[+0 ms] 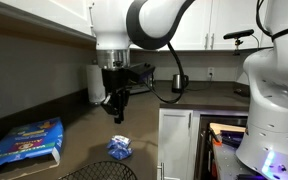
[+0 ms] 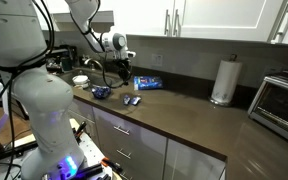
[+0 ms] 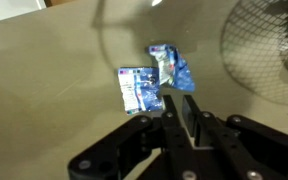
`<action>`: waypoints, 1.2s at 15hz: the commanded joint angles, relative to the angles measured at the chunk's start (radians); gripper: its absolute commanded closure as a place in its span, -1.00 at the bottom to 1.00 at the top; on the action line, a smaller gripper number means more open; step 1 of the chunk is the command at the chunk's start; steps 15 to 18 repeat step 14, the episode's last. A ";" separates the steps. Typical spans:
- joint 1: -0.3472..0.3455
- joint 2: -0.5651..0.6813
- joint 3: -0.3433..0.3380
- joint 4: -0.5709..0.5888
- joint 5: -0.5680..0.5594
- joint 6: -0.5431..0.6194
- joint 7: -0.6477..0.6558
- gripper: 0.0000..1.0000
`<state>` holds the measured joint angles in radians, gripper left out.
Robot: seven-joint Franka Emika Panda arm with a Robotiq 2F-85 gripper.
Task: Remove one blue sachet from the basket and place it on the countertop
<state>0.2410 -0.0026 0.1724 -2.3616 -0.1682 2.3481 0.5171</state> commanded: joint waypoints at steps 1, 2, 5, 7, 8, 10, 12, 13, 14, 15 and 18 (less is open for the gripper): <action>-0.043 0.008 -0.014 0.001 0.014 0.039 -0.014 0.68; -0.049 0.011 -0.017 0.006 0.019 0.042 -0.019 0.20; -0.058 0.003 -0.021 0.004 0.019 0.041 -0.012 -0.02; -0.055 -0.011 -0.019 -0.001 0.025 0.025 -0.010 -0.28; -0.053 -0.021 -0.017 -0.006 0.031 0.021 -0.014 -0.43; -0.053 -0.037 -0.016 -0.014 0.034 0.013 -0.014 -0.68; -0.055 -0.055 -0.017 -0.021 0.053 0.001 -0.036 -0.94; -0.055 -0.063 -0.016 -0.024 0.066 -0.008 -0.050 -0.98; -0.053 -0.073 -0.014 -0.026 0.091 -0.023 -0.074 -1.00; -0.053 -0.073 -0.014 -0.026 0.091 -0.023 -0.074 -1.00; -0.053 -0.073 -0.014 -0.026 0.091 -0.023 -0.074 -1.00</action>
